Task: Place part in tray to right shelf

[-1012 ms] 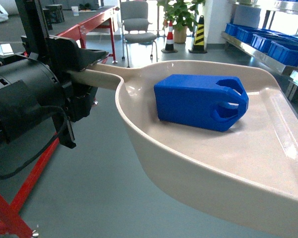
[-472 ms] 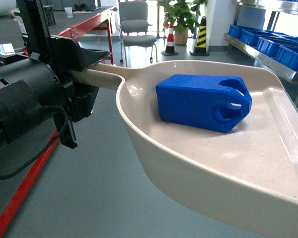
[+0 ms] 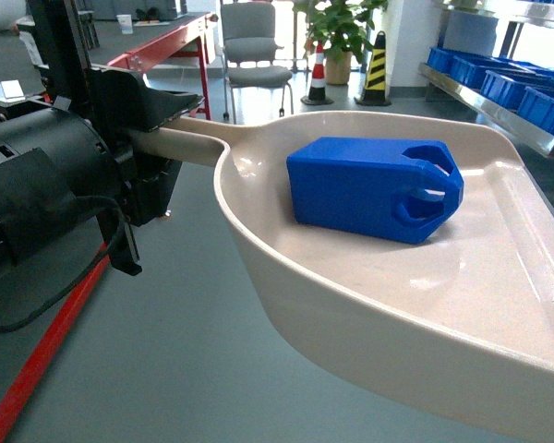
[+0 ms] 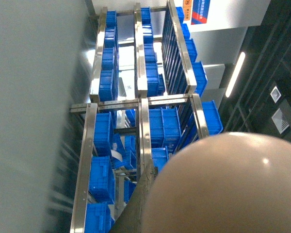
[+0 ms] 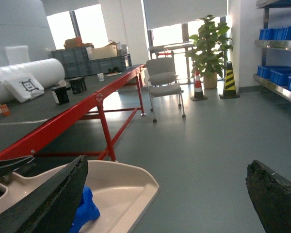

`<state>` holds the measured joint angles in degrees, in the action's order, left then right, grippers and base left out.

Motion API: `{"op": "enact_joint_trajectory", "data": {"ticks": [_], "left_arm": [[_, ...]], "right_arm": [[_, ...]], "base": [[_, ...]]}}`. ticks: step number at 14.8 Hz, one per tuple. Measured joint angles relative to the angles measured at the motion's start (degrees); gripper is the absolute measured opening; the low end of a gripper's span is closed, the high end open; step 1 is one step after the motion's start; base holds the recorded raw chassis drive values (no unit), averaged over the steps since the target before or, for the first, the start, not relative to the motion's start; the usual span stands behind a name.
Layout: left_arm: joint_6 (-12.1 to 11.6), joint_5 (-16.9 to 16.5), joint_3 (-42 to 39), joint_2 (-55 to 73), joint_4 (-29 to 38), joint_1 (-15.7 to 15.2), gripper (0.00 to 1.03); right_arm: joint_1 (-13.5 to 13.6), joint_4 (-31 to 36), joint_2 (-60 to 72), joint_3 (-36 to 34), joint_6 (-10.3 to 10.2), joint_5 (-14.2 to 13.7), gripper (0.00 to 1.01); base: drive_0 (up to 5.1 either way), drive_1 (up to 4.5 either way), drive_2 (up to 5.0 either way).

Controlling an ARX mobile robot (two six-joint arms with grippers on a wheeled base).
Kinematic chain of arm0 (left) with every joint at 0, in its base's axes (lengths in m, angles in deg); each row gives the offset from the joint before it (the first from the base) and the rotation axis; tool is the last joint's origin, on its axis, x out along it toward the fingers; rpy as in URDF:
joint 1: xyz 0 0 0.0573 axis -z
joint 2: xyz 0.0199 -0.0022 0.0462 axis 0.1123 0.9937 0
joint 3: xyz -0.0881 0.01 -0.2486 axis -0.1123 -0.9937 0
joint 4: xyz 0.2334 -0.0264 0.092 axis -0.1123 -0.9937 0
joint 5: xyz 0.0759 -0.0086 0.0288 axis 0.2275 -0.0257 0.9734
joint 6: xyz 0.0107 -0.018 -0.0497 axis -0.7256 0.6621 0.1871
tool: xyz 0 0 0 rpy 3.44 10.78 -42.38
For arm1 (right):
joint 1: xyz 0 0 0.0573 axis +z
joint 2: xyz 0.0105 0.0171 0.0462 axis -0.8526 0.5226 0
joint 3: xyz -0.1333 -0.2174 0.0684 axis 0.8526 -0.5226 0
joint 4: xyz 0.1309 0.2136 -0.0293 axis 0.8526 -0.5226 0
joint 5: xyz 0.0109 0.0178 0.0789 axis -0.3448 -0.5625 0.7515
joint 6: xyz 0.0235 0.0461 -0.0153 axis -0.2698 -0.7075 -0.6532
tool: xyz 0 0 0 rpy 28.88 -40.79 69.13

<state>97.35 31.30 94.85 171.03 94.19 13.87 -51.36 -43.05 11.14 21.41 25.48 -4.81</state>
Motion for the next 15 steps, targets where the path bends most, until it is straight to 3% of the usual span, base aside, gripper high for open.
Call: {"op": "enact_joint_trajectory", "data": {"ticks": [15], "left_arm": [[0.2,-0.1,0.0,0.0,0.1,0.0,0.12]], "right_arm": [[0.0,0.1,0.0,0.0,0.0,0.0,0.98]], "base": [[-0.1,4.22,-4.3]]}}
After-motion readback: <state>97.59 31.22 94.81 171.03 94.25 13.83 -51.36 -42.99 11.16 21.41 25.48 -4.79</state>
